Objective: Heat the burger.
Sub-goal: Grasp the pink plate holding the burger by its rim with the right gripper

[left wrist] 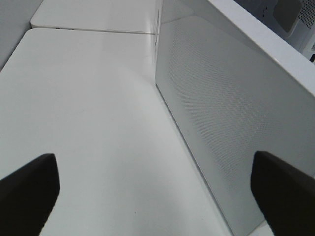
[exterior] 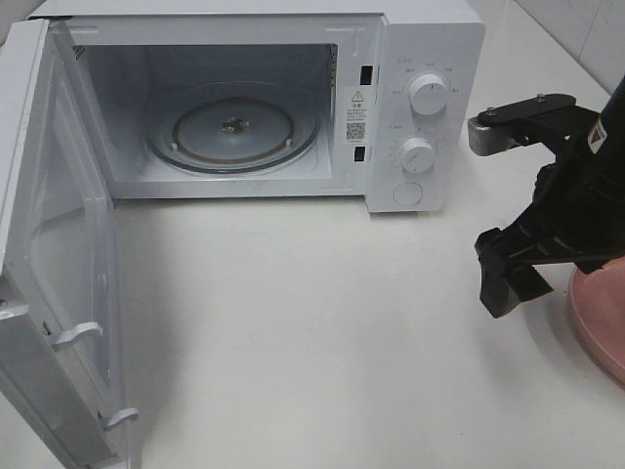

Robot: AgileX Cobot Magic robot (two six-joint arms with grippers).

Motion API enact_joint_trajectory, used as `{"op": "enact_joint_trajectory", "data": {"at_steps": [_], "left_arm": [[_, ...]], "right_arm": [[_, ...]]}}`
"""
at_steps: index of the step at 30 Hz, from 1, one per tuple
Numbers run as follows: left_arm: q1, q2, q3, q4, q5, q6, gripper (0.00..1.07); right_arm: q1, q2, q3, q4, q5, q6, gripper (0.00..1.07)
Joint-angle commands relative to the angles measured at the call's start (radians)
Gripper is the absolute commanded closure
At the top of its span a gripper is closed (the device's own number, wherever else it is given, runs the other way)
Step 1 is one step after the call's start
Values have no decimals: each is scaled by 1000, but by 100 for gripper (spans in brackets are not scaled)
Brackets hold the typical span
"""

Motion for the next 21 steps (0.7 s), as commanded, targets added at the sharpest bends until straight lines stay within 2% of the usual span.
{"op": "enact_joint_trajectory", "data": {"at_steps": [1, 13, 21], "left_arm": [[4, -20, 1, -3, -9, 2, 9], [4, -20, 1, -3, -9, 2, 9], [4, -20, 1, -3, -9, 2, 9]], "right_arm": [[-18, -5, -5, -32, 9, 7, 6], [-190, -1, -5, -39, -1, 46, 9], [-237, 75, -5, -47, -23, 90, 11]]}}
